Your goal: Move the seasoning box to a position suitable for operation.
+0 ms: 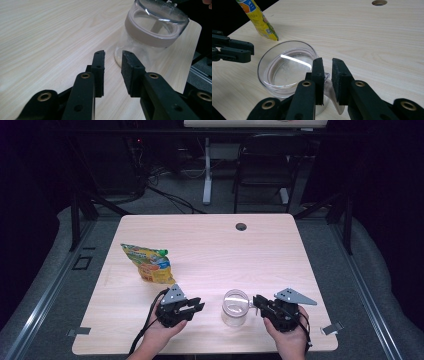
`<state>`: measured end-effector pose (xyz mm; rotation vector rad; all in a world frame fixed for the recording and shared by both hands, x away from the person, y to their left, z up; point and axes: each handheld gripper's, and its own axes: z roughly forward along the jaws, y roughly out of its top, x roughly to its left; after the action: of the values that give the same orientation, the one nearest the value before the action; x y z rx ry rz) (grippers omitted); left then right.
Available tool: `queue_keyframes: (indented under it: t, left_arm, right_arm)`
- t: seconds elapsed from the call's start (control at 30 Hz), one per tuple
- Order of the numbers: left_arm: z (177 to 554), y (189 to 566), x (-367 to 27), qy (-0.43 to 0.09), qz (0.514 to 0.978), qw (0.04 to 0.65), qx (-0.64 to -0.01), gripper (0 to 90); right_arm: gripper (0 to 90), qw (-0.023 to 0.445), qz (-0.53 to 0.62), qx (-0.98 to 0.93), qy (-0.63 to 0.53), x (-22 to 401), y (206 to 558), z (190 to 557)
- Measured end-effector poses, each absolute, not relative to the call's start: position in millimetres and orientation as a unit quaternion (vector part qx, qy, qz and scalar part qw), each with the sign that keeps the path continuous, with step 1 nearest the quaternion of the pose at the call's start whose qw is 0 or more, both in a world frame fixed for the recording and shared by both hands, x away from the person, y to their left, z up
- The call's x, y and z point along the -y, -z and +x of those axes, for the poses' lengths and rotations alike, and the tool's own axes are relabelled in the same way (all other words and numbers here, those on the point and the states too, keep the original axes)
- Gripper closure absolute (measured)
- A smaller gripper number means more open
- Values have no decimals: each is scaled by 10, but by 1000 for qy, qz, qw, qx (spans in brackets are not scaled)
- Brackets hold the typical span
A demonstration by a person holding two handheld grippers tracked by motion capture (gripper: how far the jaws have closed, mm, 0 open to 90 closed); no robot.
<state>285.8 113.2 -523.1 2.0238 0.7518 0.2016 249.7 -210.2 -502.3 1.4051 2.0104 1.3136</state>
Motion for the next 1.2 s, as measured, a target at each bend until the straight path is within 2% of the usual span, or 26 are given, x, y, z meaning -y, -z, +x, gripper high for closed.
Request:
queue_keyframes:
  t: [0.47, 1.0, 1.2]
  left_arm:
    - [2856, 5253, -975, -78, 836, 464, -284, 899]
    - [2822, 5271, -642, -66, 853, 456, -245, 900]
    - [2818, 5269, -635, -65, 854, 454, -245, 900]
  right_arm:
    - [850, 172, 500, -700, -480, 2125, 5059, 2499]
    - [846, 178, 498, -697, -484, 2121, 5074, 2482]
    - [839, 176, 498, -695, -488, 2121, 5083, 2484]
